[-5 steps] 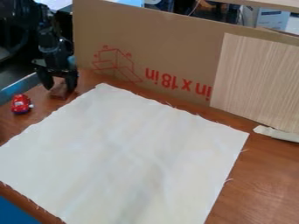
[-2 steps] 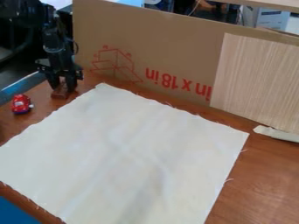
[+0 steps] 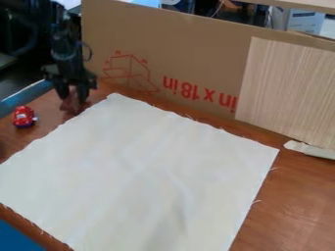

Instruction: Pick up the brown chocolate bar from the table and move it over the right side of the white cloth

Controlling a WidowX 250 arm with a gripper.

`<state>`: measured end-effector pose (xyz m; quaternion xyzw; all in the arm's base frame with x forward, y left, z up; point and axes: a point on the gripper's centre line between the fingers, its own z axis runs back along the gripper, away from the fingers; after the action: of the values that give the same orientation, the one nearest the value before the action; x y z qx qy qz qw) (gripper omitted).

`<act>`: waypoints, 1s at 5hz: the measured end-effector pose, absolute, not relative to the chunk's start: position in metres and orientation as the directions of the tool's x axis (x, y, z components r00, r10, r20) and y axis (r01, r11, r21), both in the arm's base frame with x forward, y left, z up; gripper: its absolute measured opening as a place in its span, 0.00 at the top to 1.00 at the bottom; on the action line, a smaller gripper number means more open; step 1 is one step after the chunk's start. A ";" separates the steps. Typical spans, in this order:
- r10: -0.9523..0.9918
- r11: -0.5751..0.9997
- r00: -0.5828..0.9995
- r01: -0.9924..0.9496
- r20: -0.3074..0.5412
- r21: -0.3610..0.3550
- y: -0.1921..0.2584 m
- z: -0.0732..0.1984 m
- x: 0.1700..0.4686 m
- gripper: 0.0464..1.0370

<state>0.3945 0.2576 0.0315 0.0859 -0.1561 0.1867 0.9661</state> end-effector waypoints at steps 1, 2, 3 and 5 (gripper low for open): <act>0.285 0.930 0.873 -0.352 0.395 0.107 0.222 0.060 0.391 0.48; 0.224 0.949 0.889 -0.291 0.400 0.116 0.188 0.076 0.375 0.48; 0.150 0.973 0.942 -0.195 0.300 0.125 0.149 0.065 0.361 0.48; 0.095 0.988 0.977 -0.116 0.190 0.105 0.071 0.052 0.335 0.48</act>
<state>0.3350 0.0711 0.0521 0.0580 -0.0924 0.0532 0.9926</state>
